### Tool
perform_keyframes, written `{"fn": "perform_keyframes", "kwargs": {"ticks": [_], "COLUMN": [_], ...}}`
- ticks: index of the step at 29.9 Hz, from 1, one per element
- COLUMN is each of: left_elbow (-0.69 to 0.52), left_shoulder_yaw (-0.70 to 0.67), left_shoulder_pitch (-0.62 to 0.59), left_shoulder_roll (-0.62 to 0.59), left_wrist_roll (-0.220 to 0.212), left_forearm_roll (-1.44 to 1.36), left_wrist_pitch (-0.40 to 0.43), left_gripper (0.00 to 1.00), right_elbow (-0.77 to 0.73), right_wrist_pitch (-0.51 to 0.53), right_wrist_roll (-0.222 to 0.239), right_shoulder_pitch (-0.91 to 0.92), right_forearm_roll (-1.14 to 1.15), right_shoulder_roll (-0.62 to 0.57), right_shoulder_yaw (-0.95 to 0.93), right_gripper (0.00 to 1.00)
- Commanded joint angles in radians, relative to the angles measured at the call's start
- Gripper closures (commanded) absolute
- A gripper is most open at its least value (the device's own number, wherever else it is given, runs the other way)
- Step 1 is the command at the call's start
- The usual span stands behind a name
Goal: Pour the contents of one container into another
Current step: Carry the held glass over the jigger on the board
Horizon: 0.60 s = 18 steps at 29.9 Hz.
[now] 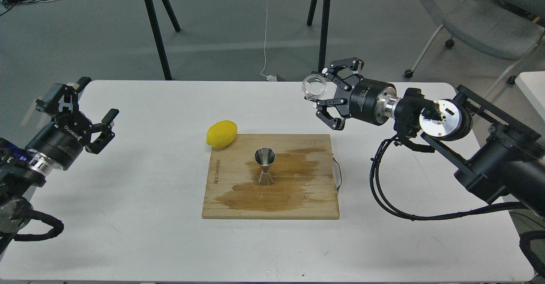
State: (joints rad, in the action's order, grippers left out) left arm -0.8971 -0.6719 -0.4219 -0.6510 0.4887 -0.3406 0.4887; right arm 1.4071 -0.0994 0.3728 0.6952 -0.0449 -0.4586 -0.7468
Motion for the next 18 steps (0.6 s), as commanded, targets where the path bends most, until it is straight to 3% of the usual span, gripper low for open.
{"fn": "perform_keyframes", "kwargs": {"ticks": [1, 18], "left_elbow": [0.0, 0.001], "left_shoulder_yaw": [0.0, 0.0], "left_shoulder_pitch": [0.0, 0.005], "left_shoulder_roll": [-0.001, 0.002], "left_wrist_roll": [0.0, 0.0], "left_forearm_roll": [0.0, 0.0], "left_wrist_pitch": [0.0, 0.0], "left_gripper": [0.01, 0.01], "right_elbow": [0.032, 0.096], "right_wrist_pitch": [0.0, 0.001], "right_wrist_roll": [-0.002, -0.017], "right_shoulder_pitch": [0.047, 0.141], "right_forearm_roll": [0.086, 0.355], "right_shoulder_roll": [0.001, 0.014], "right_shoulder_yaw": [0.081, 0.314], "right_gripper": [0.58, 0.58]}}
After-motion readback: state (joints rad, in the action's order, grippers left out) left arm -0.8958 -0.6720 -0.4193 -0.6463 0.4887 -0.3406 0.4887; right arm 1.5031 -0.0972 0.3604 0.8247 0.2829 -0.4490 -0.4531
